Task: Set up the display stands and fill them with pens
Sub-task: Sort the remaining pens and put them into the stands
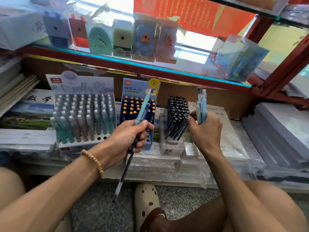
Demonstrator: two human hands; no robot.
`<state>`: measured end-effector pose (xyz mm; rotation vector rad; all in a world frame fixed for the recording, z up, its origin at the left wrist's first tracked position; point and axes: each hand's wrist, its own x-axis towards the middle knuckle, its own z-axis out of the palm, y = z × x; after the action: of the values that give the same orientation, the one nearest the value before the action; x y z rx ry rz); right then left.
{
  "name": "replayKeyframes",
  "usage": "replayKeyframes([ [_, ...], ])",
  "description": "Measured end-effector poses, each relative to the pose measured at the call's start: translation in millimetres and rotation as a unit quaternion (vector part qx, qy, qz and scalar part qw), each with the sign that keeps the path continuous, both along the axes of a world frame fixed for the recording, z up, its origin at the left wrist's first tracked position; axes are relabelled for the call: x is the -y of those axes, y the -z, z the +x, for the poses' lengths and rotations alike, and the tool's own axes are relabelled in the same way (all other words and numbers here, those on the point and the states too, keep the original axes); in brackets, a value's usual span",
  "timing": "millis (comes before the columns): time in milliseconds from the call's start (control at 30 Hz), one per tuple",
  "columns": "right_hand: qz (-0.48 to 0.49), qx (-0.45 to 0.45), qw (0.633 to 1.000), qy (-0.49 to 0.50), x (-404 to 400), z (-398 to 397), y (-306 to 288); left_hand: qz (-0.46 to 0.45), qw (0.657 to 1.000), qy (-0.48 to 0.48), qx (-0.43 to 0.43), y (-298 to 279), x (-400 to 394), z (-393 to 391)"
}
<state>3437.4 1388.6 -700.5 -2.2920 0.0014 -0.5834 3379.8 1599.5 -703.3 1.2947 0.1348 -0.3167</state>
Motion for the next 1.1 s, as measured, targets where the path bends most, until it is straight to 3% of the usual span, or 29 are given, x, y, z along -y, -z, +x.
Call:
replayKeyframes([
  [233, -0.133, 0.013, 0.985, -0.111, -8, -6, 6, -0.023, 0.999, -0.031, 0.01, -3, -2, 1],
  [367, -0.141, -0.014, 0.983, -0.115, -5, -5, 9, -0.095, 0.993, -0.066, 0.003, -3, -1, 2],
  [533, -0.018, 0.023, 0.995, -0.1, -16, -17, -5, -0.153, 0.979, -0.131, 0.026, -10, 0, 2],
  [600, 0.064, -0.07, 0.979, -0.181, -27, -26, -16, -0.182, 0.969, -0.163, 0.032, -15, 3, 2],
  [700, 0.106, -0.199, 0.926, -0.303, -43, -38, -22, -0.211, 0.955, -0.202, 0.043, -19, 2, 5],
  [833, 0.123, -0.279, 0.894, -0.329, -55, -39, -17, -0.236, 0.948, -0.209, 0.053, -23, 2, 8],
  [1000, 0.176, -0.289, 0.892, -0.3, -55, -33, -17, -0.218, 0.944, -0.237, 0.071, -26, -15, 13],
  [1100, 0.274, -0.288, 0.878, -0.268, -50, -29, -19, -0.129, 0.965, -0.224, 0.046, -23, -20, 13],
])
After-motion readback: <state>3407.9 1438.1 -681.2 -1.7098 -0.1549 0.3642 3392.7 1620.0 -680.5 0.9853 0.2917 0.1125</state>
